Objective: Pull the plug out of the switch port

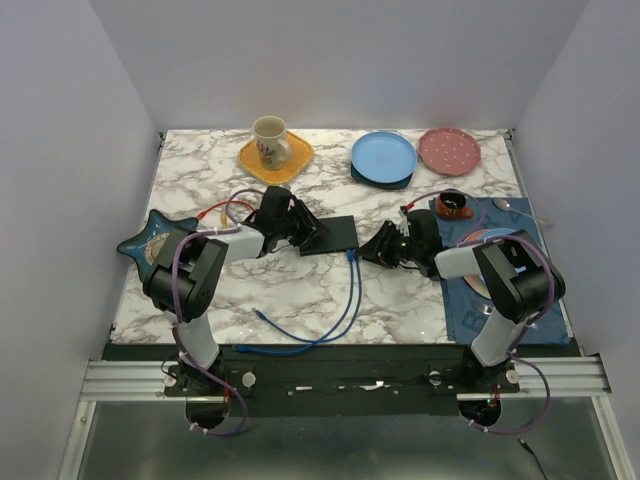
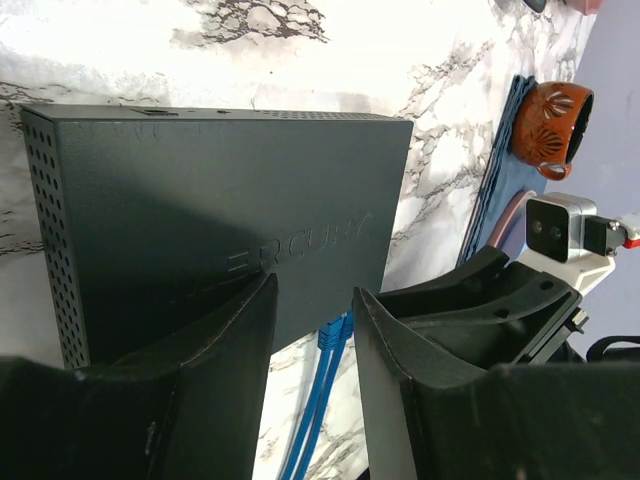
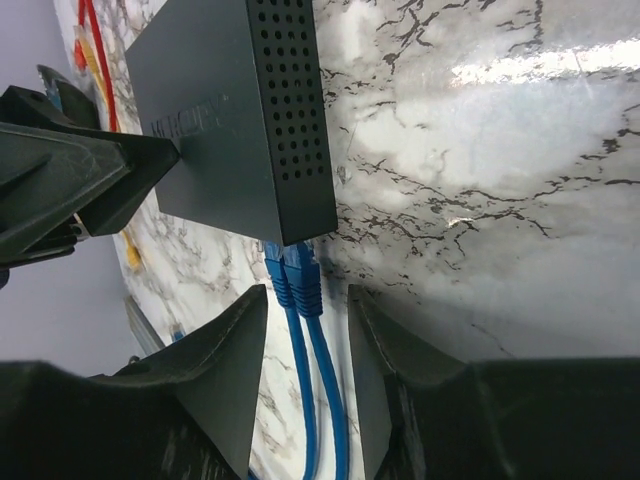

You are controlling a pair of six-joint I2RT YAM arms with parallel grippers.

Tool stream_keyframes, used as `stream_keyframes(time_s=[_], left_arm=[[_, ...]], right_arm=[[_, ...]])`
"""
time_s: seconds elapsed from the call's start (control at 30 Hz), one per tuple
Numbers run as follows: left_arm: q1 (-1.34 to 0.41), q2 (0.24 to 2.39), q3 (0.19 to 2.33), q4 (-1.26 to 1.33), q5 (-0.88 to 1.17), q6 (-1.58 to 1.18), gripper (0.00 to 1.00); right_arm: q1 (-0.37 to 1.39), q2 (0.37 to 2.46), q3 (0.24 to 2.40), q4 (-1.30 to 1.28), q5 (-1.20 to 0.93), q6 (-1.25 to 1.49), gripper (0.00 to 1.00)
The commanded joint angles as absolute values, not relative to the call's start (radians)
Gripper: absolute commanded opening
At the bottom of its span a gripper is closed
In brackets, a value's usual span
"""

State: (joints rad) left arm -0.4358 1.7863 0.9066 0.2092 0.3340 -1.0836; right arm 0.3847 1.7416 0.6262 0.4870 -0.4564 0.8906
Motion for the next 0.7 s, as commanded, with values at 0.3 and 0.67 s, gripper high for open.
stream_keyframes(time_s=[0.3, 0.67], left_arm=[[-0.436, 1.824, 0.891, 0.181, 0.339, -1.081, 0.50], [-0.434, 1.824, 0.874, 0.193, 0.342, -1.085, 0.50]], right_arm=[[0.376, 1.827, 0.630, 0.583, -0.528, 0.904, 0.43], [0.365, 1.858, 0.652, 0.586, -0.508, 0.933, 0.40]])
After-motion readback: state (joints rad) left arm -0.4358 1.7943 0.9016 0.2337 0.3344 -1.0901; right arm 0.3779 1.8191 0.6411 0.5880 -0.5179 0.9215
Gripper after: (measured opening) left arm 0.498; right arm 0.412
